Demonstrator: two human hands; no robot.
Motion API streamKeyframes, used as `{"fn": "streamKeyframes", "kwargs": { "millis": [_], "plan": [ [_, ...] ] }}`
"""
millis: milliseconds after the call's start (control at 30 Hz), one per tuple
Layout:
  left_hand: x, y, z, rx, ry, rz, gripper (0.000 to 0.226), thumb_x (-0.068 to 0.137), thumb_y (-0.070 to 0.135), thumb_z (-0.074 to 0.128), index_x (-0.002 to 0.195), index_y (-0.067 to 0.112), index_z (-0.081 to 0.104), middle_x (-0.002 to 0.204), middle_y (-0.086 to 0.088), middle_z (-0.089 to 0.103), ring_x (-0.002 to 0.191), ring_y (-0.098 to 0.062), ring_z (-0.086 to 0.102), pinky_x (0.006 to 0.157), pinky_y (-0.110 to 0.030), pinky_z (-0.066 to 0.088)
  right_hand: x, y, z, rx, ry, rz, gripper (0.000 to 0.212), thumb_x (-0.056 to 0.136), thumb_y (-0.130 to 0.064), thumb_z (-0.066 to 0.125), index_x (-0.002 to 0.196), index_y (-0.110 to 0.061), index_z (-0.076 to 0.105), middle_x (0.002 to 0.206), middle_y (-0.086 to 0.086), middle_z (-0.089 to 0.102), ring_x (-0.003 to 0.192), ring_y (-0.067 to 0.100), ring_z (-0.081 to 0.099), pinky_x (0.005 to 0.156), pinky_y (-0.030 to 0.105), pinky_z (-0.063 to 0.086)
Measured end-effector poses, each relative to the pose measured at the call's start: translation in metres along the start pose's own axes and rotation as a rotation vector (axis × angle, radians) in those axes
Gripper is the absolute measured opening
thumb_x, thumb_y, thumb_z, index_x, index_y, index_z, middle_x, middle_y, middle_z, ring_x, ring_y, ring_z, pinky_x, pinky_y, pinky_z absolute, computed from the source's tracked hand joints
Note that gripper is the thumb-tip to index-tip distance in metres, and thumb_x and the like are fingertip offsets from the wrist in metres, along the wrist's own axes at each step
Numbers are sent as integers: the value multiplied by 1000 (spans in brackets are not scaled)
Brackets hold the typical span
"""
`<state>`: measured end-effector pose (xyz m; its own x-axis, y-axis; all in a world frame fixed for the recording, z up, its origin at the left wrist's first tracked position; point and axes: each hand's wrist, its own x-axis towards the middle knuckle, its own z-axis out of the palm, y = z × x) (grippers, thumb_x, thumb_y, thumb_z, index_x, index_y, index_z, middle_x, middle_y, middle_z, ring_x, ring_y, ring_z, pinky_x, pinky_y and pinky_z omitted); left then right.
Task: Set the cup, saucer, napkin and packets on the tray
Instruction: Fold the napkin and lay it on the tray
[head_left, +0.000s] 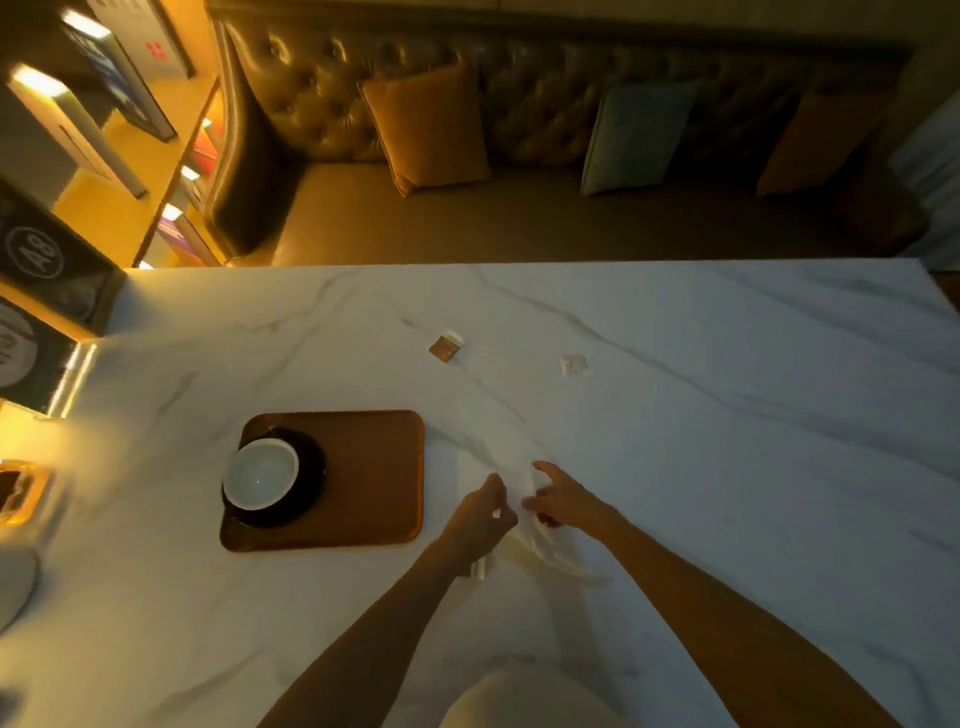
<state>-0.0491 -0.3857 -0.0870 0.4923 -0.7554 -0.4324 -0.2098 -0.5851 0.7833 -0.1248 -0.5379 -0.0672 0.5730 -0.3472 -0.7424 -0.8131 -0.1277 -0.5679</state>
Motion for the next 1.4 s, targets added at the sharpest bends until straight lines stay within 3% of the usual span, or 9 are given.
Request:
{"fn": "streamKeyframes", "kwargs": {
  "millis": [100,167,300,467,700,933,1100,1200,1400],
  "plan": [
    [-15,25,-34,21,30,135,15,96,17,49,88,16,37,67,-4,42,57,-18,37,58,-30,30,-19,-19,-3,100,-17,-67,75,88,-18,67,150,-21,25,124,10,55,95,19,57,70,26,51],
    [-26,41,-60,36,70,174,13,99,22,49,93,14,39,69,-14,50,58,-26,47,57,-26,31,-32,-35,-9,206,5,-157,66,89,-14,65,147,-24,34,135,14,51,111,28,58,81,37,57],
    [-55,65,-122,36,89,95,42,85,45,68,113,22,47,79,2,58,67,-13,57,54,-22,43,-65,-66,-36,348,-5,-448,52,89,3,51,133,-25,55,135,14,52,110,28,61,87,40,56],
    [-90,87,-175,161,50,135,29,90,37,64,80,11,58,76,-4,52,69,-19,51,64,-31,39,-123,-114,-74,339,25,-674,34,94,-8,51,117,-27,68,124,-6,60,108,20,62,81,29,58],
    [-134,125,-214,-290,274,265,29,89,37,65,102,11,66,104,-8,67,96,-20,69,80,-32,61,-192,-136,-118,325,430,-809,25,95,-29,53,116,-40,60,119,-7,59,101,13,61,75,22,53],
    [-144,180,-192,-609,645,217,30,92,27,62,116,8,63,108,-8,66,99,-23,65,84,-37,59,-206,-133,-128,318,675,-705,36,94,-31,56,129,-22,56,129,4,58,112,21,54,94,40,46],
    [-139,218,-152,-648,744,260,25,94,23,61,115,11,65,103,-5,68,91,-17,66,81,-34,59,-217,-148,-88,383,797,-654,32,91,-44,56,117,-27,62,113,-3,67,94,12,59,78,28,48],
    [-141,234,-135,-573,720,346,26,94,23,60,118,15,66,108,-4,70,94,-15,68,84,-38,60,-229,-157,-54,460,778,-746,14,85,-54,60,96,-44,62,91,-17,68,77,3,69,52,11,51],
    [-156,249,-125,-511,729,505,22,96,28,56,114,30,69,103,10,73,95,-10,70,85,-33,60,-255,-180,-16,497,806,-969,36,80,-54,55,110,-38,69,86,-38,67,88,-12,65,60,2,50]
  ]
}}
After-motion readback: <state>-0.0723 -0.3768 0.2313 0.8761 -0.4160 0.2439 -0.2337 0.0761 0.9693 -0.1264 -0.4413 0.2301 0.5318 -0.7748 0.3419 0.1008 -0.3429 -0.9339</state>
